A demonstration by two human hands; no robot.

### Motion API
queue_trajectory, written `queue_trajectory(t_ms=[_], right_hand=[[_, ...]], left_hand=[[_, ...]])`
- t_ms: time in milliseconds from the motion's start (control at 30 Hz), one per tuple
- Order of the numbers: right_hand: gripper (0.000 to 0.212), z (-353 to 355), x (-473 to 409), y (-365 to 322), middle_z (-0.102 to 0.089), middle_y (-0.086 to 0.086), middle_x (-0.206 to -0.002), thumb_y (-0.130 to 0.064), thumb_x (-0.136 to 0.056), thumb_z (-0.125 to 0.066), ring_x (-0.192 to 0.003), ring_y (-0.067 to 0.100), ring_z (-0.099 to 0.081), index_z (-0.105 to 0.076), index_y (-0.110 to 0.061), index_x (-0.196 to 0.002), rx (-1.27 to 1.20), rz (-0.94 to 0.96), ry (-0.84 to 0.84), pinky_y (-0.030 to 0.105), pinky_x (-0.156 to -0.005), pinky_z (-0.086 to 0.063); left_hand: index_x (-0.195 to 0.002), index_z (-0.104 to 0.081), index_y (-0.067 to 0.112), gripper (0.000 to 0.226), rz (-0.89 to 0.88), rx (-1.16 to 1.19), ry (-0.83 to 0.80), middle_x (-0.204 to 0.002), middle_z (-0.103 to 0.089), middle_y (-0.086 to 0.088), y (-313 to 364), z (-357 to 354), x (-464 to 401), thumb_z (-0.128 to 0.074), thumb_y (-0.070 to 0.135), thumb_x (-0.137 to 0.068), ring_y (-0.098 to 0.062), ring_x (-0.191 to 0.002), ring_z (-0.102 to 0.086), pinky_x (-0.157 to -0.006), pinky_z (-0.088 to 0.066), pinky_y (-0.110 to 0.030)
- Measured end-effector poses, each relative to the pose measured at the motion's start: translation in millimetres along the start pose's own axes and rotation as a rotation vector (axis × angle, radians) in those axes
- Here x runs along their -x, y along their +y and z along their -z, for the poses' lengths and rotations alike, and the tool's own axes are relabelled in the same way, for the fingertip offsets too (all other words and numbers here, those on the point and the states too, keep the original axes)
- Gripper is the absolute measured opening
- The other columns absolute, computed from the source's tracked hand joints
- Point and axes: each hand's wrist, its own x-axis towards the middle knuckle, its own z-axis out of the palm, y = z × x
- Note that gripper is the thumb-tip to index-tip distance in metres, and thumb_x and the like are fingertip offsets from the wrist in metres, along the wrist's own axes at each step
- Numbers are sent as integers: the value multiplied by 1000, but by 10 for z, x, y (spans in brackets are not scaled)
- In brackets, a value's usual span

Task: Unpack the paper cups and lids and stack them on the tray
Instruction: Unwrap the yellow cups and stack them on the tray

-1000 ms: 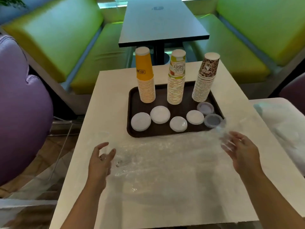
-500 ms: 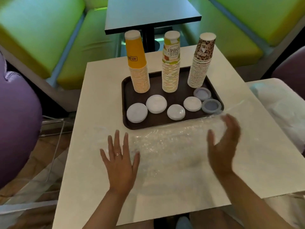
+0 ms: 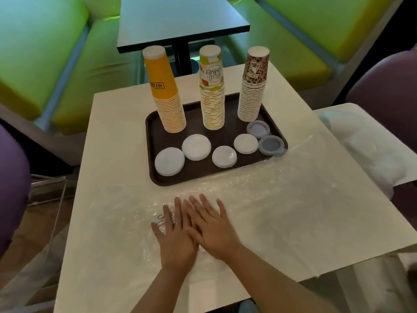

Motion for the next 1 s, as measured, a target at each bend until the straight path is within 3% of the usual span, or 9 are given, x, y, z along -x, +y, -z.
queue_trajectory(t_ms=[100,267,367,500,633,1000], right_hand=[[57,11,7,180,-29,-7,-154,-53,-99,-10,-143,16,-24,-29,-30,-147,8,-117,-26,45,-112,-7],[61,97,61,543,-24,-7,-156,-58,-97,-8,-144,19,-22,-26,-30,-149,40,-292,1,48,-112,-7],[65,159,114,800,-14,-9,-157,-60,-94,-3,-145,18,-13,-18,-32,-151,29,-358,6,48,-114,-7],[67,209,189,1082,-6,-9,-158,-62,-92,-1,-146,16,-6,-13,-32,-151,54,-419,35,48,-113,-7],[69,271,251,1271,0,-10,-159,-61,-88,-3,-146,12,1,-6,-33,-151,49,-465,30,45,-115,-1],[69,413,423,1649,3,-10,-160,-58,-88,0,-147,14,2,-2,-33,-152,73,-627,21,54,-114,-1]], left_hand=[[-148,-28,13,62,49,21,-32,-156,-23,-6,36,31,3,-6,46,-100,-33,-140,-20,-96,-27,-72],[-150,-24,19,63,66,15,-41,-157,-21,-4,20,67,3,-8,50,-98,-32,-142,-17,-97,-23,-72],[-152,-16,25,64,80,13,-47,-160,-11,-3,-31,52,11,-9,55,-96,-30,-145,-11,-102,-16,-71],[-152,1,31,69,122,18,-43,-159,11,2,-101,51,30,1,60,-90,-23,-146,12,-107,1,-67],[-149,12,32,73,185,48,-49,-156,24,6,-187,95,51,8,62,-83,-21,-141,26,-108,4,-66],[-144,21,42,72,233,120,-34,-153,30,7,-248,165,85,6,66,-78,-18,-138,31,-111,7,-61]])
